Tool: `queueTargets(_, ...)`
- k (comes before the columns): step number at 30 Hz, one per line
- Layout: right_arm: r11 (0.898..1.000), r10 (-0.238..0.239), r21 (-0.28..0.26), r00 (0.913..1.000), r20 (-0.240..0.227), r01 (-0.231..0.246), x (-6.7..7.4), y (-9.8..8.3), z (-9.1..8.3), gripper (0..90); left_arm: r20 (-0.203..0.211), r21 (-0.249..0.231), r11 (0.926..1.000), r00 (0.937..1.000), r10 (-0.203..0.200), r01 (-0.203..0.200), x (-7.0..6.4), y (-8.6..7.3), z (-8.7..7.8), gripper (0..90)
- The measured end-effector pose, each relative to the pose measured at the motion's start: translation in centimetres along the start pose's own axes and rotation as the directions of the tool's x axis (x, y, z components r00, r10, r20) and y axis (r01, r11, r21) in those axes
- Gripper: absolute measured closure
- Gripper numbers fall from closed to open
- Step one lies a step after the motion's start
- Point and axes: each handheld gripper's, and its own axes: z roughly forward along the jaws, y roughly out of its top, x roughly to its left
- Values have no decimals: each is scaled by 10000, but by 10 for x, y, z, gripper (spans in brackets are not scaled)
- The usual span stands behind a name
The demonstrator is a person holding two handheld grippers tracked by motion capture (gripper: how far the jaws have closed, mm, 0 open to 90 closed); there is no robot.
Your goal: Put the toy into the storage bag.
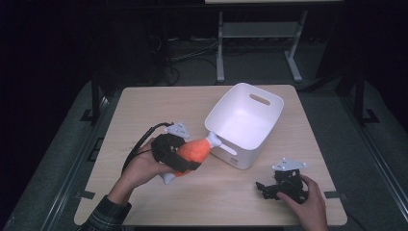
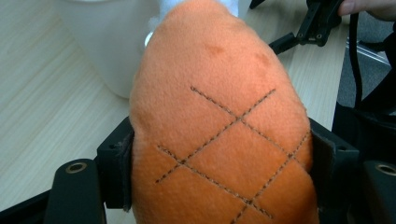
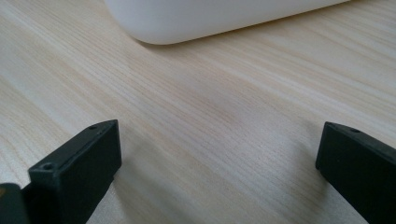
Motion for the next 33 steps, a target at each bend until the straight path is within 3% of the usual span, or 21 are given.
queueTargets(26, 10000, -33, -13, 10000, 6, 33, 0, 0, 0, 0, -243, -295, 9993, 9995, 210, -217, 14, 43, -5, 256)
queueTargets(33, 10000, -6, -4, 10000, 11, 6, 0, 0, 0, 0, -372, -267, 9985, 9982, 465, -476, 17, 59, -6, 256)
